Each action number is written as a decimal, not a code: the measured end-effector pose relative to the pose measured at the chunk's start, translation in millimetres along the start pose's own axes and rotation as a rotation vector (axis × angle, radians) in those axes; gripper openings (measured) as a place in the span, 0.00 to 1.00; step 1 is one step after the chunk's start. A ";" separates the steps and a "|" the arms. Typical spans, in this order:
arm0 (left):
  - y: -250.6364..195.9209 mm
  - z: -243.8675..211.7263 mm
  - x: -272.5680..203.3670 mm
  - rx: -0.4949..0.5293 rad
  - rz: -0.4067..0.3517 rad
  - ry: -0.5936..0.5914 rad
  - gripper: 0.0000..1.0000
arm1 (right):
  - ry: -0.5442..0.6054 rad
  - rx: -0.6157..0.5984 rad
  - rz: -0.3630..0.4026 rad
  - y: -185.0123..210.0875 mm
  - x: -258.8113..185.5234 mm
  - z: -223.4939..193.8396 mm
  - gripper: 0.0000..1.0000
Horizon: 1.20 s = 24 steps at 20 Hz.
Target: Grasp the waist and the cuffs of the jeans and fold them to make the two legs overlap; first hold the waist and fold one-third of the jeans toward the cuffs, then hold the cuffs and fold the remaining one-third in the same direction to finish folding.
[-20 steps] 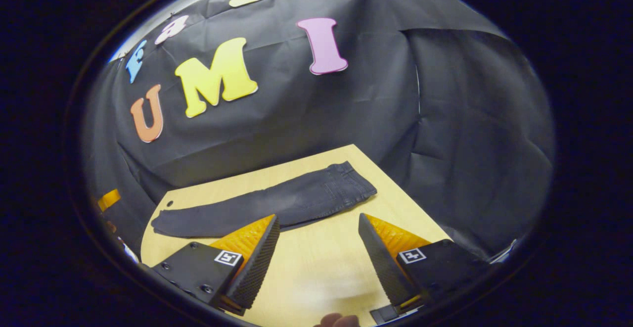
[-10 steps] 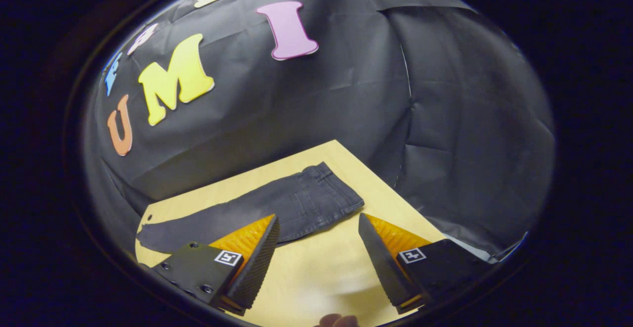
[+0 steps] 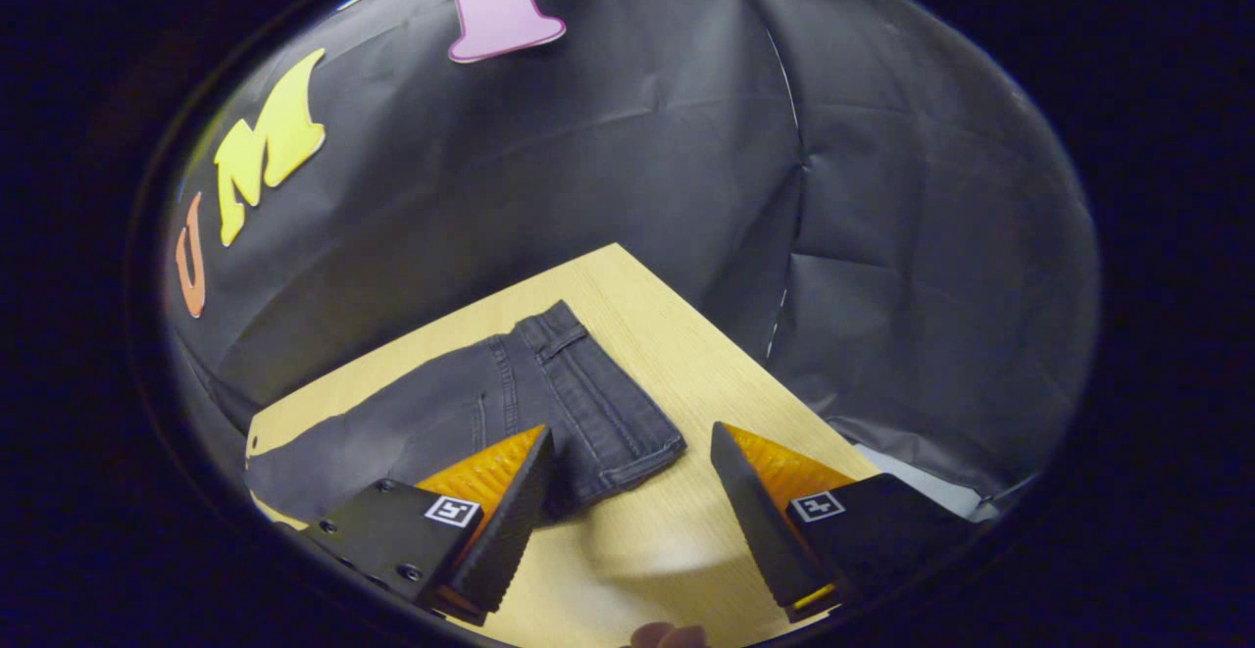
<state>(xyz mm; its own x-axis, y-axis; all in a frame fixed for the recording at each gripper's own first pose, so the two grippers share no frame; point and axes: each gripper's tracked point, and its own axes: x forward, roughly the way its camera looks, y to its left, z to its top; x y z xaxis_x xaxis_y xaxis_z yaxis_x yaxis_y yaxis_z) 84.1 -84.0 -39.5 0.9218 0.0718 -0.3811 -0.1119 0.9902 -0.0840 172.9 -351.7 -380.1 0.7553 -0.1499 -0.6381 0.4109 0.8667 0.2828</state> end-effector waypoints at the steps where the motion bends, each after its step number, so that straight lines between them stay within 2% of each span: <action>1: 0.4 -2.2 1.5 -0.002 0.005 0.010 0.98 | -0.003 -0.011 0.001 -0.8 6.8 0.9 0.99; 4: 4.1 -4.6 5.2 -0.015 0.017 0.030 0.99 | 0.013 -0.048 0.003 12.5 25.1 -2.9 0.99; 5: 4.9 -5.8 6.3 -0.022 0.018 0.035 0.99 | 0.022 -0.054 0.000 13.0 29.8 -6.1 0.94; 6: 6.0 -7.3 8.0 -0.029 0.021 0.043 0.99 | 0.030 -0.047 0.006 13.0 30.3 -7.6 0.98; 7: 7.3 -8.8 8.8 -0.038 0.021 0.051 0.99 | 0.014 -0.043 0.015 15.0 31.9 -5.7 0.92; 10: 9.8 -11.8 10.7 -0.063 0.016 0.068 0.99 | 0.019 -0.031 0.028 17.1 32.8 -9.4 0.82; 11: 12.3 -12.9 10.9 -0.068 0.019 0.071 0.99 | 0.031 -0.007 0.061 23.0 32.9 -9.7 0.86; 13: 19.3 -15.3 9.5 -0.082 0.024 0.077 0.99 | 0.057 0.051 0.074 25.4 32.9 -9.2 0.69; 15: 27.0 -17.6 8.0 -0.101 0.029 0.083 0.99 | 0.060 0.071 0.061 26.1 30.6 -7.5 0.38; 16: 30.4 -19.9 7.8 -0.109 0.032 0.088 0.99 | 0.058 0.057 0.053 27.9 30.4 -6.5 0.31; 18: 36.7 -23.2 6.3 -0.115 0.042 0.096 0.99 | 0.062 0.038 0.035 26.1 19.0 -1.0 0.12; 22: 51.0 -22.1 3.6 -0.113 0.053 0.072 0.99 | 0.043 0.002 0.033 41.4 -6.3 18.8 0.12; 23: 56.2 -19.9 2.4 -0.104 0.060 0.057 0.99 | 0.032 -0.023 0.034 47.2 -17.2 25.3 0.16; 24: 62.0 -18.2 1.8 -0.096 0.064 0.045 0.99 | 0.018 -0.051 0.036 55.8 -27.2 30.7 0.07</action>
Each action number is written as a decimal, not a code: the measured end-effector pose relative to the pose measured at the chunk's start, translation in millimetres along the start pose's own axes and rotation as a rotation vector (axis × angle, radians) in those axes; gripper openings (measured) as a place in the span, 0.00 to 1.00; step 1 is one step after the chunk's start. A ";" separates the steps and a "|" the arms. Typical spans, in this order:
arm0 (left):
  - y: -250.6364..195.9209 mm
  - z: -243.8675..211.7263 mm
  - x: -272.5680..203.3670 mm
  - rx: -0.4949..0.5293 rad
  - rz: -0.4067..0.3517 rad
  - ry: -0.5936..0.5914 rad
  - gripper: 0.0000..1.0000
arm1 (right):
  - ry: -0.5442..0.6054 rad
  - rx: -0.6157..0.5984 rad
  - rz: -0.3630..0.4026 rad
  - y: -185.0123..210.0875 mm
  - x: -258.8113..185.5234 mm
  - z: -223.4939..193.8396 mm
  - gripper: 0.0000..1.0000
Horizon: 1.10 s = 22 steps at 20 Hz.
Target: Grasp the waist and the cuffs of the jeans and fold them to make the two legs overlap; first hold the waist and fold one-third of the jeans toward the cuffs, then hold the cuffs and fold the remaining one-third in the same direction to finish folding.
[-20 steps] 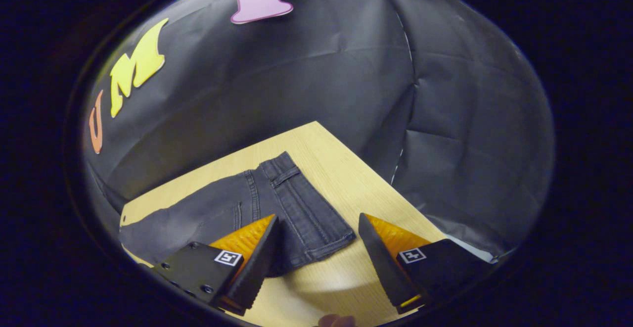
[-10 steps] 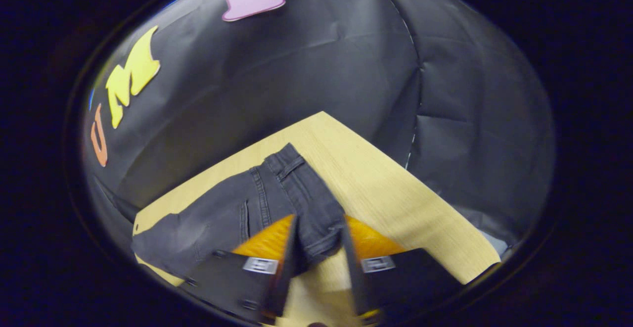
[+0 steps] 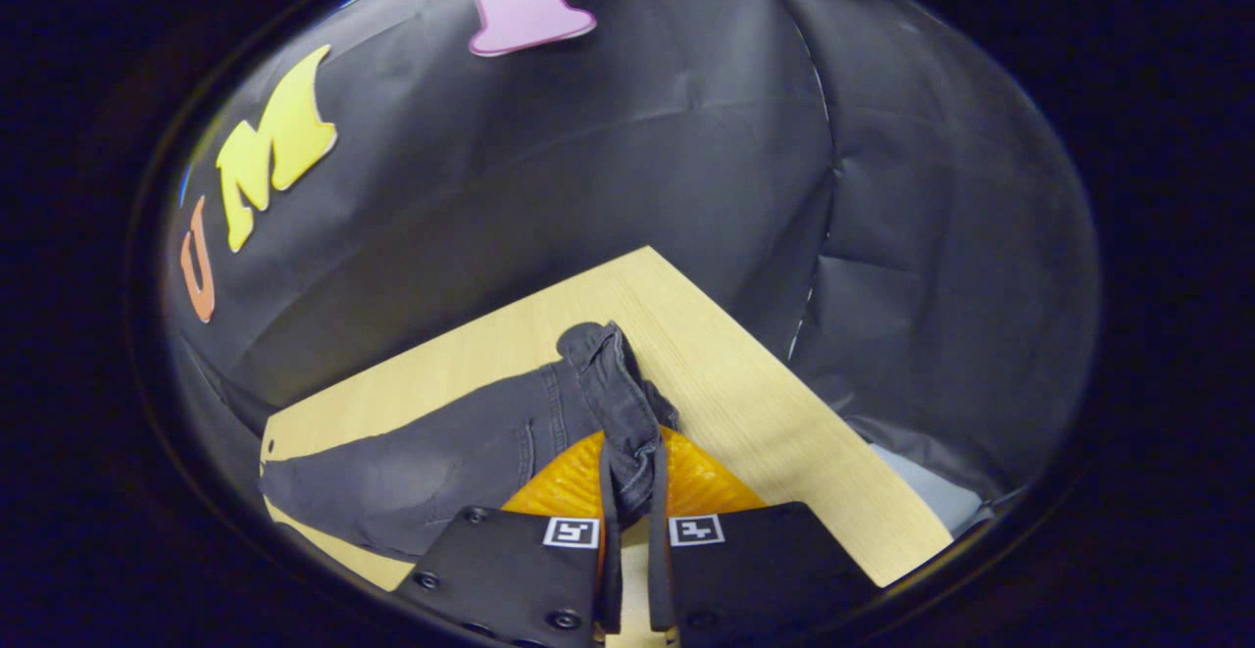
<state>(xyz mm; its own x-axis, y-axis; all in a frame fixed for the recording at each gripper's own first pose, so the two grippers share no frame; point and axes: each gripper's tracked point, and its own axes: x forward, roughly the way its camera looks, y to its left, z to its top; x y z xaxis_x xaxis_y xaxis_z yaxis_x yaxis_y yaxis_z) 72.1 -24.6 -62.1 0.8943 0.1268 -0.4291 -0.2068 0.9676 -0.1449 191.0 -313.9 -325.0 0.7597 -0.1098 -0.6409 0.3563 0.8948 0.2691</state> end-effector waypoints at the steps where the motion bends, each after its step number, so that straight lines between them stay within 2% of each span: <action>1: 7.1 0.1 -1.4 0.003 0.005 -0.011 0.99 | -0.017 -0.029 0.004 8.9 -10.1 8.1 0.11; 2: 15.0 0.8 -1.7 0.000 0.010 -0.021 0.99 | -0.035 -0.055 0.012 17.6 -15.6 14.7 0.16; 3: 21.4 1.5 -3.1 -0.010 0.012 -0.029 0.99 | -0.053 -0.073 0.024 29.0 -23.7 23.0 0.16; 5: 35.1 1.6 -5.1 -0.019 0.026 -0.045 0.99 | -0.083 -0.112 0.047 56.7 -41.9 37.9 0.07; 6: 42.0 4.8 -5.4 0.001 0.038 -0.059 0.99 | -0.104 -0.159 0.052 70.1 -48.0 42.0 0.11; 8: 50.2 13.6 -5.0 0.055 0.043 -0.105 0.99 | -0.144 -0.257 0.095 113.4 -63.8 51.6 0.11; 10: 56.9 24.8 -8.2 0.082 0.032 -0.150 0.99 | -0.160 -0.302 0.157 160.2 -80.3 53.5 0.11; 11: 62.3 29.9 -9.7 0.088 0.031 -0.168 0.99 | -0.167 -0.320 0.184 181.9 -89.4 52.8 0.07; 12: 67.1 31.9 -10.0 0.090 0.031 -0.183 0.99 | -0.171 -0.339 0.209 208.7 -96.6 47.1 0.11; 13: 73.0 33.3 -10.9 0.086 0.031 -0.194 0.99 | -0.173 -0.356 0.233 232.2 -102.4 43.0 0.07; 16: 89.2 32.4 -15.4 0.063 0.025 -0.206 0.98 | -0.170 -0.414 0.311 305.1 -123.5 20.1 0.15; 17: 96.8 31.0 -14.3 0.058 0.027 -0.209 0.98 | -0.153 -0.432 0.336 326.3 -128.7 7.0 0.15; 18: 104.9 30.2 -16.5 0.052 0.033 -0.207 0.99 | -0.143 -0.442 0.364 346.4 -133.5 -6.4 0.11; 22: 138.2 27.4 -25.8 0.029 0.048 -0.222 0.99 | -0.108 -0.510 0.428 416.0 -139.7 -61.9 0.11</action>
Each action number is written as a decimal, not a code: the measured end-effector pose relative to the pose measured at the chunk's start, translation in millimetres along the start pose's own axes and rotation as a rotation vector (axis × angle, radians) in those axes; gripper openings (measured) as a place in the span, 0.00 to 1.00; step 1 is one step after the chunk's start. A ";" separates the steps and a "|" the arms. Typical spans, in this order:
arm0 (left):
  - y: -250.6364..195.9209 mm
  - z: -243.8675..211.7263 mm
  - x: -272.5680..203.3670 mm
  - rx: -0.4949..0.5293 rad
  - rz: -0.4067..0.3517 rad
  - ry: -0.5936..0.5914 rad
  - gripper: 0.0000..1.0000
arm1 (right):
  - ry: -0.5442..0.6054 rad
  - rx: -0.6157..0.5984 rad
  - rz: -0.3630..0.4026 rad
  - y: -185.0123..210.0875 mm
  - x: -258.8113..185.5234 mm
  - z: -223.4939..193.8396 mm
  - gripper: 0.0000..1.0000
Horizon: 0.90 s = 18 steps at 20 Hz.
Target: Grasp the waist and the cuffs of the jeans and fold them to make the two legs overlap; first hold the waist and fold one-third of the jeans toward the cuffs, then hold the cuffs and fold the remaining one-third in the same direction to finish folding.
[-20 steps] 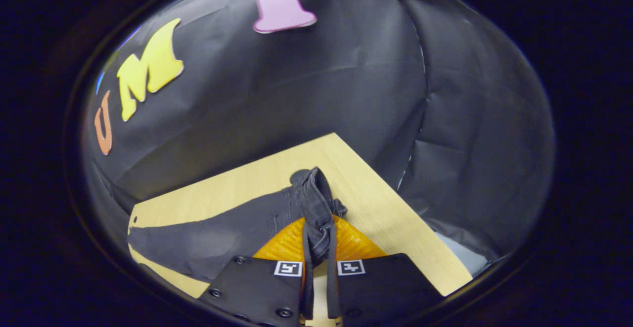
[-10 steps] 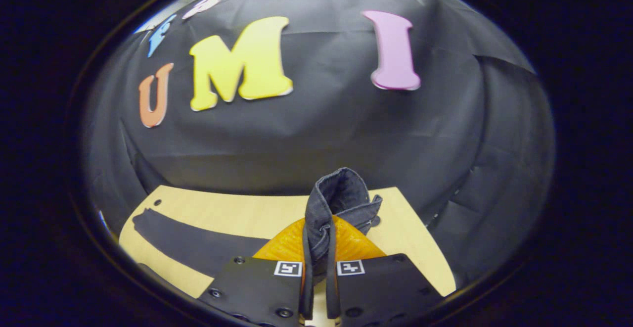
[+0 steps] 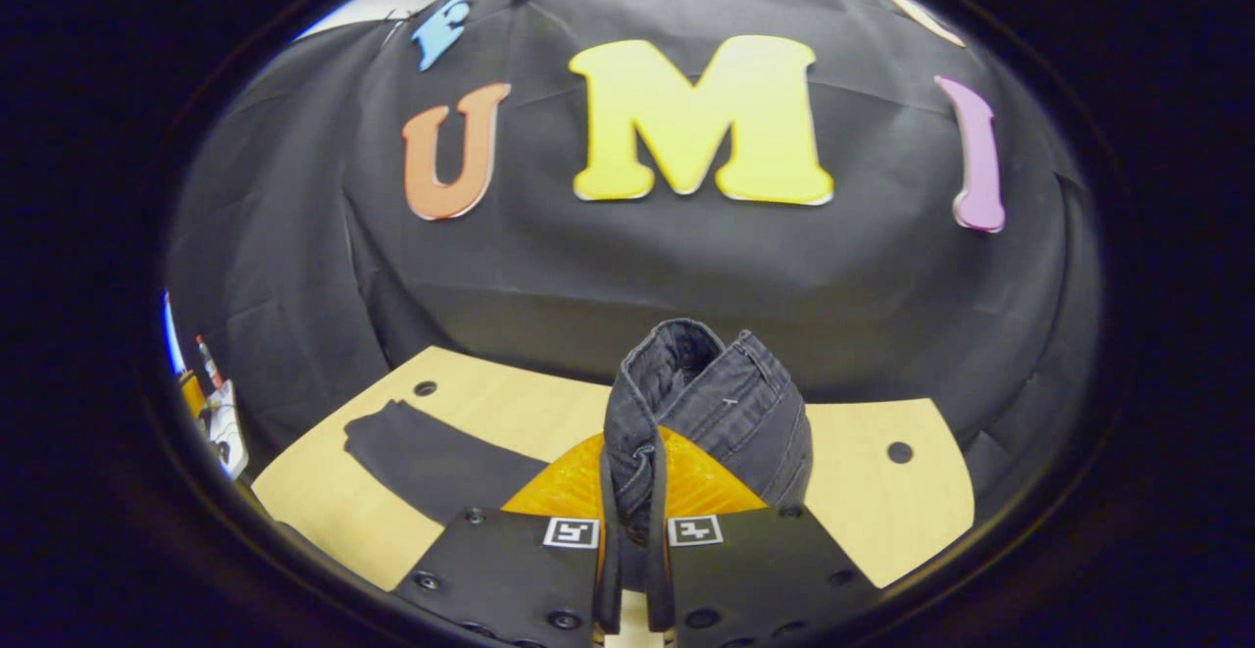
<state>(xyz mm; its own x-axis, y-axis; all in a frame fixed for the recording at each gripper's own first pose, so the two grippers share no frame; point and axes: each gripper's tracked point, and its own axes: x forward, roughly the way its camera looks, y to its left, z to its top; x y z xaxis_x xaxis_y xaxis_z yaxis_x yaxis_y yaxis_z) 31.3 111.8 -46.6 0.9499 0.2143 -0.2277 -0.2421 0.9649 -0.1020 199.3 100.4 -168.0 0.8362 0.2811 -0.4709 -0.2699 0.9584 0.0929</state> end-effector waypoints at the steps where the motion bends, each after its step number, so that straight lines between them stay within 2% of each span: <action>1: 9.7 -2.1 0.9 -0.009 0.009 0.001 0.99 | 0.009 -0.009 0.013 16.9 9.6 -6.5 0.11; 4: 30.9 -10.2 -2.1 -0.052 0.016 0.022 0.99 | 0.064 -0.023 0.041 63.6 36.2 -35.8 0.11; 6: 52.6 -16.9 -2.4 -0.057 0.039 0.036 0.99 | 0.095 -0.050 0.031 79.9 55.9 -56.7 0.11; 7: 60.8 -17.9 -2.5 -0.063 0.047 0.043 0.99 | 0.106 -0.067 0.025 86.5 64.5 -66.3 0.07; 8: 68.1 -19.1 -3.9 -0.072 0.051 0.049 0.99 | 0.118 -0.084 0.018 96.0 72.5 -78.1 0.11; 9: 74.9 -21.7 -3.7 -0.081 0.058 0.058 0.99 | 0.131 -0.104 0.011 101.3 82.2 -88.1 0.11; 10: 81.6 -25.3 -3.0 -0.088 0.064 0.066 0.99 | 0.142 -0.131 0.004 107.6 90.5 -99.2 0.07; 11: 87.1 -27.5 -2.7 -0.093 0.072 0.077 0.99 | 0.152 -0.156 -0.006 112.5 98.1 -108.5 0.07; 12: 93.5 -29.9 -1.6 -0.096 0.079 0.084 0.99 | 0.165 -0.177 -0.013 118.3 104.1 -121.9 0.11; 13: 98.6 -31.4 -0.5 -0.099 0.084 0.091 0.99 | 0.183 -0.196 -0.021 120.4 112.2 -131.3 0.11; 14: 102.2 -33.0 0.9 -0.105 0.087 0.096 0.99 | 0.199 -0.212 -0.029 122.6 119.4 -142.5 0.07; 15: 105.1 -36.0 1.9 -0.115 0.085 0.105 0.99 | 0.214 -0.220 -0.035 125.5 125.1 -151.3 0.11; 16: 107.6 -37.7 4.1 -0.126 0.082 0.116 0.99 | 0.232 -0.232 -0.040 127.0 128.9 -161.2 0.11; 17: 110.8 -41.2 4.7 -0.134 0.083 0.124 0.99 | 0.242 -0.243 -0.046 127.8 132.5 -168.0 0.07; 18: 113.3 -43.6 7.0 -0.142 0.086 0.134 0.99 | 0.248 -0.250 -0.044 129.2 136.0 -174.2 0.11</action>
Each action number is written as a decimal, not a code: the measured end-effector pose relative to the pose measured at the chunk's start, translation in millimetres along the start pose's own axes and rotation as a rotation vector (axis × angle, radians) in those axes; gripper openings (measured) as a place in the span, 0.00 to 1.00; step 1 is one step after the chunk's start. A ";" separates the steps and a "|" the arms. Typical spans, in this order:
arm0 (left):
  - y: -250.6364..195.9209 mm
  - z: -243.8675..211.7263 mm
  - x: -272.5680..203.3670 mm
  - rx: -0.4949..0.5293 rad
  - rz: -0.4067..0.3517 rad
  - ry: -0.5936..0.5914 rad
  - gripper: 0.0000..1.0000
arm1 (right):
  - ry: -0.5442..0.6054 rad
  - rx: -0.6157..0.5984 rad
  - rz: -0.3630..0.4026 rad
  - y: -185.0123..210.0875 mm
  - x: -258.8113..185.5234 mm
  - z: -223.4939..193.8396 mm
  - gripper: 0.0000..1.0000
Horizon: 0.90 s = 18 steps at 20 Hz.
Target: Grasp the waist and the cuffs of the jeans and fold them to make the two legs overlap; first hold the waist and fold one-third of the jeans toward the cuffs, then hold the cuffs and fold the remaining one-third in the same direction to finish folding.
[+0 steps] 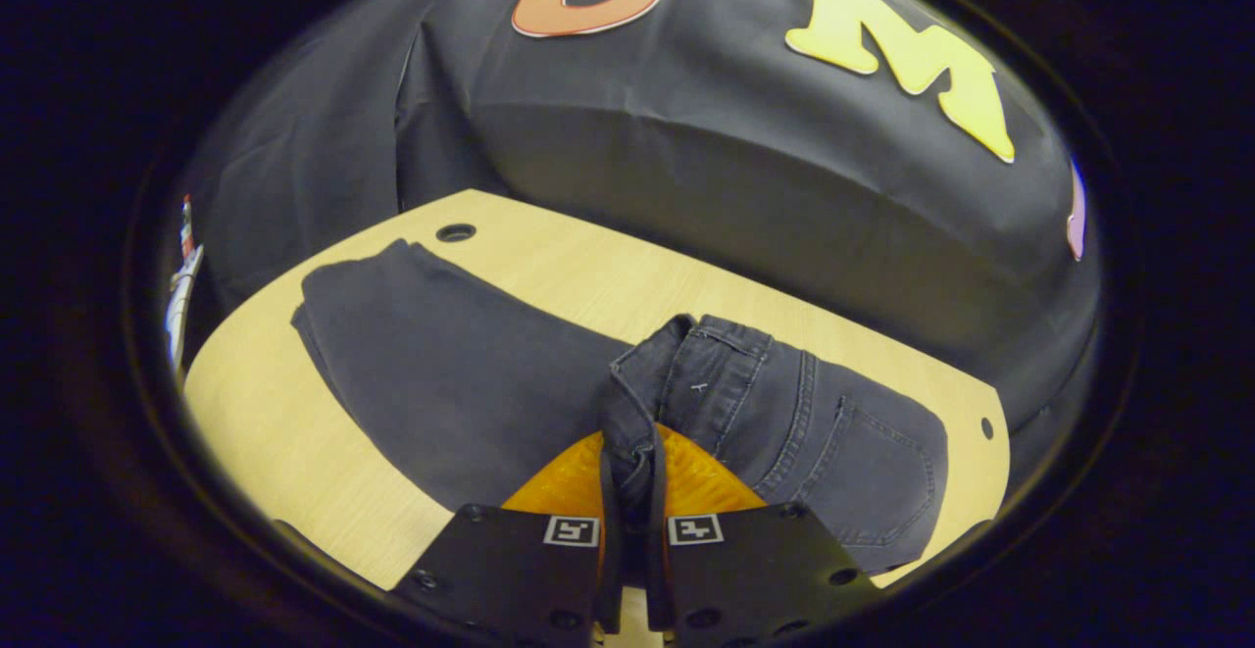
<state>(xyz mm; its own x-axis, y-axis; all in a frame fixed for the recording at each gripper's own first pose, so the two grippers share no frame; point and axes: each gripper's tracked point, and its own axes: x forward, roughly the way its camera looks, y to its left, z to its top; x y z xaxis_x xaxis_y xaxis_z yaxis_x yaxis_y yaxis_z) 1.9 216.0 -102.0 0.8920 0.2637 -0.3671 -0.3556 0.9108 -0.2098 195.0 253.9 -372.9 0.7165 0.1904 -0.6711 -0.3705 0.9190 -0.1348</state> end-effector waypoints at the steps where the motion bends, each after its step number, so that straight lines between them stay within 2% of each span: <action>1: 2.9 -0.2 1.7 -0.005 0.005 0.003 0.99 | 0.006 0.005 0.023 4.7 0.5 -1.3 0.12; 3: 5.6 1.4 5.0 -0.008 0.008 0.001 0.99 | 0.006 0.012 0.047 5.2 -2.4 0.0 0.19; 6: 2.0 5.7 9.4 0.008 -0.024 -0.018 0.99 | -0.012 0.024 0.121 15.9 -20.1 8.8 0.39; 7: 0.7 6.5 11.5 0.011 -0.033 -0.021 0.99 | -0.025 0.023 0.150 18.7 -32.3 15.6 0.42; 10: -1.2 2.3 19.4 -0.015 -0.062 -0.014 0.99 | -0.084 0.039 0.205 18.2 -77.7 38.1 0.66; 11: -9.0 1.6 22.1 -0.038 -0.090 -0.007 0.99 | -0.117 0.052 0.209 11.3 -95.0 49.2 0.75; 12: -14.2 -1.6 24.1 -0.065 -0.112 0.010 0.99 | -0.141 0.071 0.215 4.5 -114.0 59.2 0.77; 15: -28.0 -13.6 30.4 -0.147 -0.168 0.036 0.99 | -0.219 0.161 0.212 -17.6 -168.6 91.5 0.92; 18: -41.9 -28.9 44.8 -0.291 -0.212 0.094 0.99 | -0.266 0.165 0.209 -40.6 -217.9 105.8 0.96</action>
<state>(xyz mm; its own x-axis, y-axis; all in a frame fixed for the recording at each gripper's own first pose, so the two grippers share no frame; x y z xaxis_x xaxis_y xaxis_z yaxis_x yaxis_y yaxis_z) 48.8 180.5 -135.9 0.9297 0.0363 -0.3664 -0.2420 0.8101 -0.5340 116.4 211.6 -144.0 0.7721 0.4426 -0.4561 -0.4399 0.8901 0.1191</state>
